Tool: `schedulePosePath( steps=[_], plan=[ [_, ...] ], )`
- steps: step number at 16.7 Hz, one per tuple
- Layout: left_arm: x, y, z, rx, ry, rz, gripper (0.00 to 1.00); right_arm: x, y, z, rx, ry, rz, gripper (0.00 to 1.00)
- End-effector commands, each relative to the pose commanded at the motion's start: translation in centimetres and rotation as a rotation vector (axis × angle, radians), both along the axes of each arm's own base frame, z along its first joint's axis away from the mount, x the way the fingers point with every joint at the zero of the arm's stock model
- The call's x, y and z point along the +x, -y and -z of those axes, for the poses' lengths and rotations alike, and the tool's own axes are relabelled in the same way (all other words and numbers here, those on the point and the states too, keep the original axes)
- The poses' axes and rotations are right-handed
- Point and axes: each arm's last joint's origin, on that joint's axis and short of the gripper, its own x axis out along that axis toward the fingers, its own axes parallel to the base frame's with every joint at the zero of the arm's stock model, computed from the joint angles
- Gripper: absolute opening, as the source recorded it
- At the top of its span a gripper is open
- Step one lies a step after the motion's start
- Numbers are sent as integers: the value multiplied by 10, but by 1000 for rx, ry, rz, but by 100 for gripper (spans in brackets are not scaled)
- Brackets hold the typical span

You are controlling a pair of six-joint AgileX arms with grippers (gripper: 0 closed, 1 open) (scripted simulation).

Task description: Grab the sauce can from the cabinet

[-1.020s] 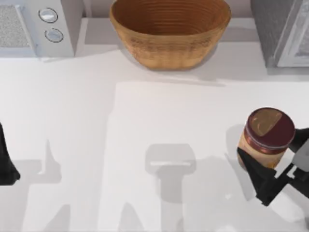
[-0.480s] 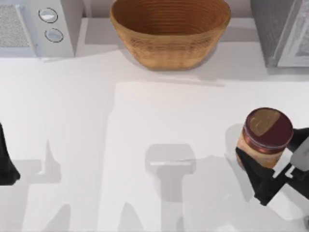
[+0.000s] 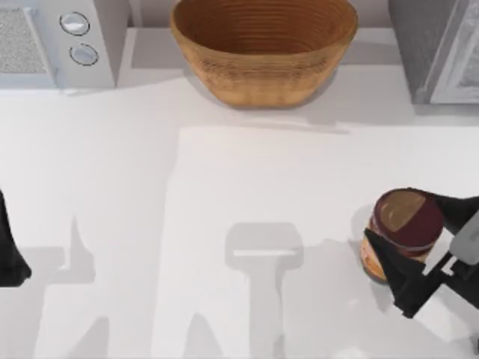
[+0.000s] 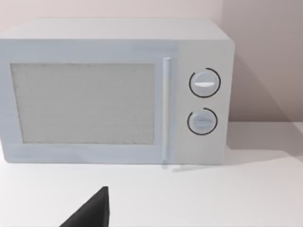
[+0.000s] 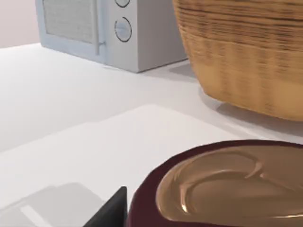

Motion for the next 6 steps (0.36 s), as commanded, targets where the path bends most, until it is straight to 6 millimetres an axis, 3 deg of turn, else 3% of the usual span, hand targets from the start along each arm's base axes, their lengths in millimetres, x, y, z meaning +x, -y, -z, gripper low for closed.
schedulePosePath(
  steps=[6],
  plan=[
    [0,0,0,0,0,0,100,0,0,0,0,0,0,100]
  ],
)
